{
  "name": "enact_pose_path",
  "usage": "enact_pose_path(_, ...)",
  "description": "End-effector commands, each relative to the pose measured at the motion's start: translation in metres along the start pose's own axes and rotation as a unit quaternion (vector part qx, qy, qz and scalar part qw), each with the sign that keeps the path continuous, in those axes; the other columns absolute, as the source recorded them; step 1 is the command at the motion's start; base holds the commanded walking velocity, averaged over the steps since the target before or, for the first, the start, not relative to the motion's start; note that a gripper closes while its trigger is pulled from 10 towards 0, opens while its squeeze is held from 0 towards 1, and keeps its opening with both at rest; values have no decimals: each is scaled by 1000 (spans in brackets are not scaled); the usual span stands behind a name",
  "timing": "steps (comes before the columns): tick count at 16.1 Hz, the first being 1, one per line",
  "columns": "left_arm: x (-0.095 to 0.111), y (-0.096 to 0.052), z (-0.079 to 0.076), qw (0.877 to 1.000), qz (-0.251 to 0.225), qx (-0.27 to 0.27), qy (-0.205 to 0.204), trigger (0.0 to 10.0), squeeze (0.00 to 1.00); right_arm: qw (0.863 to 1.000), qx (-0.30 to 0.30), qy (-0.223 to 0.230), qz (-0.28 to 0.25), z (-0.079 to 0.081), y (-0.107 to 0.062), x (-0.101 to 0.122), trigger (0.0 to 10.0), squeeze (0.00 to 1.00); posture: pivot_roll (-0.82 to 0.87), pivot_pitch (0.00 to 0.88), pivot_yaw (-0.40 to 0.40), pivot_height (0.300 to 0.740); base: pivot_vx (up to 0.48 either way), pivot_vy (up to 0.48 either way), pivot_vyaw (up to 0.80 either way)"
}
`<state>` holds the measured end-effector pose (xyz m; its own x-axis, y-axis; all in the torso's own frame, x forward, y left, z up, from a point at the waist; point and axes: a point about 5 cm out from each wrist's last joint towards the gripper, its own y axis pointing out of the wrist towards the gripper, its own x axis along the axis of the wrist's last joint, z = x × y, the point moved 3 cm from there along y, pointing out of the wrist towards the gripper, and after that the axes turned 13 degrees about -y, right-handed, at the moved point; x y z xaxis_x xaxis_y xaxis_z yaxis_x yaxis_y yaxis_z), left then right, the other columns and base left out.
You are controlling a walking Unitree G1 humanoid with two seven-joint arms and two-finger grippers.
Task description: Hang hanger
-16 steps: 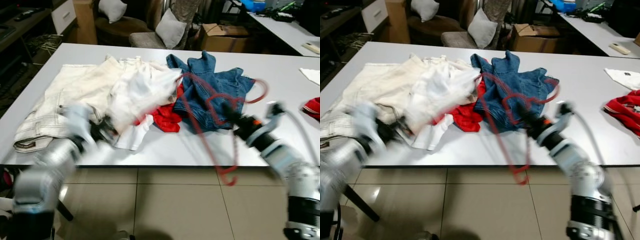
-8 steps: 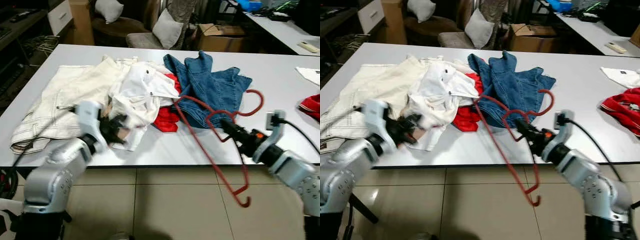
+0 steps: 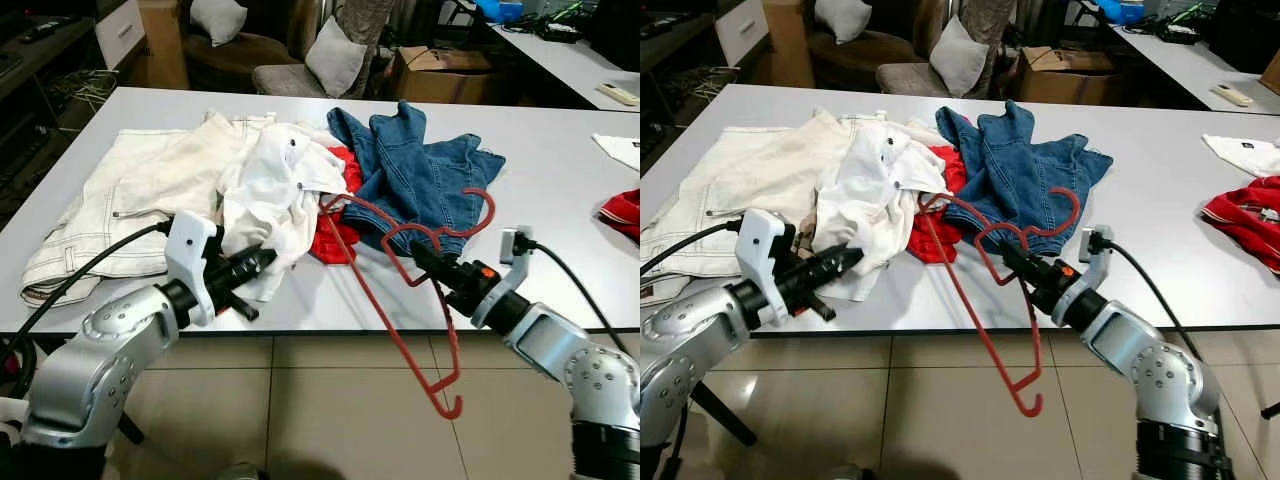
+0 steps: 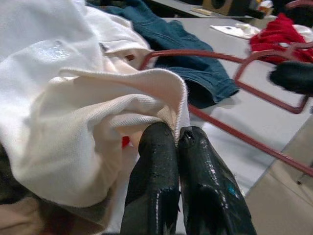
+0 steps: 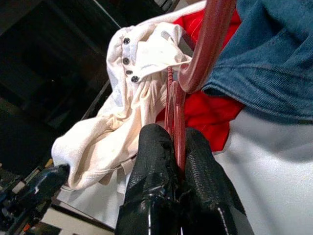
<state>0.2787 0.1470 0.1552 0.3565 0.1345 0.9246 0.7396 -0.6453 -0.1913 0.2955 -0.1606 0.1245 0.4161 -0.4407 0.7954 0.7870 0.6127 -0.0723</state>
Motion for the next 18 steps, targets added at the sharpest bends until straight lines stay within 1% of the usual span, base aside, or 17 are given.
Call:
enact_pose_path(1,1,0,-6,1000,5,-17,3,0,0,1000,9,10,-4,1,3,3,10000,0,-32,0,-45,740,0,0,0)
enact_pose_path(4,2,-3,-15,999,4,-49,2,0,0,999,6,41,-5,-1,6,-3,10000,0,-24,0,-46,740,0,0,0)
enact_pose_path(5,-4,-6,-20,997,24,-67,0,0,0,998,3,61,-8,-4,9,-5,10000,0,-21,0,-44,740,0,0,0)
enact_pose_path(6,-8,-8,-22,996,40,-75,-6,0,0,998,-1,68,-11,-5,11,-5,10000,0,-20,0,-42,740,0,0,0)
enact_pose_path(7,-22,-10,-21,994,85,-72,-14,0,0,996,8,82,-45,-3,14,5,10000,0,-19,0,-40,740,0,0,0)
enact_pose_path(8,-26,-11,-20,993,96,-68,-14,0,0,994,12,88,-58,-2,15,9,10000,0,-19,0,-40,740,0,0,0)
enact_pose_path(9,-32,-11,-15,992,111,-51,-13,0,0,991,14,105,-86,-3,15,18,10000,0,-18,0,-39,740,0,0,0)
enact_pose_path(10,-34,-10,-7,993,113,-27,-12,0,0,987,14,121,-108,-5,15,25,10000,0,-17,0,-40,740,0,0,0)
enact_pose_path(11,-34,-5,8,995,99,26,-15,0,0,981,9,140,-133,-8,16,34,10000,0,-15,0,-40,740,0,0,0)
enact_pose_path(12,-27,0,25,994,62,87,-25,0,0,981,6,143,-130,-8,20,34,10000,0,-12,0,-42,740,0,0,0)
enact_pose_path(14,-24,4,31,993,49,103,-22,0,0,982,7,141,-121,-3,26,32,10000,0,-11,0,-41,740,0,0,0)
enact_pose_path(15,-25,6,23,996,52,76,-21,0,0,980,-7,154,-124,-4,33,30,10000,0,-15,0,-34,740,0,0,0)
enact_pose_path(17,-26,10,2,998,57,11,-17,0,0,980,-37,163,-112,-7,47,22,10000,0,-16,0,-28,740,0,0,0)
enact_pose_path(18,-27,11,-2,998,60,-2,-18,0,0,980,-40,164,-110,-6,51,21,10000,0,-16,0,-27,740,0,0,0)
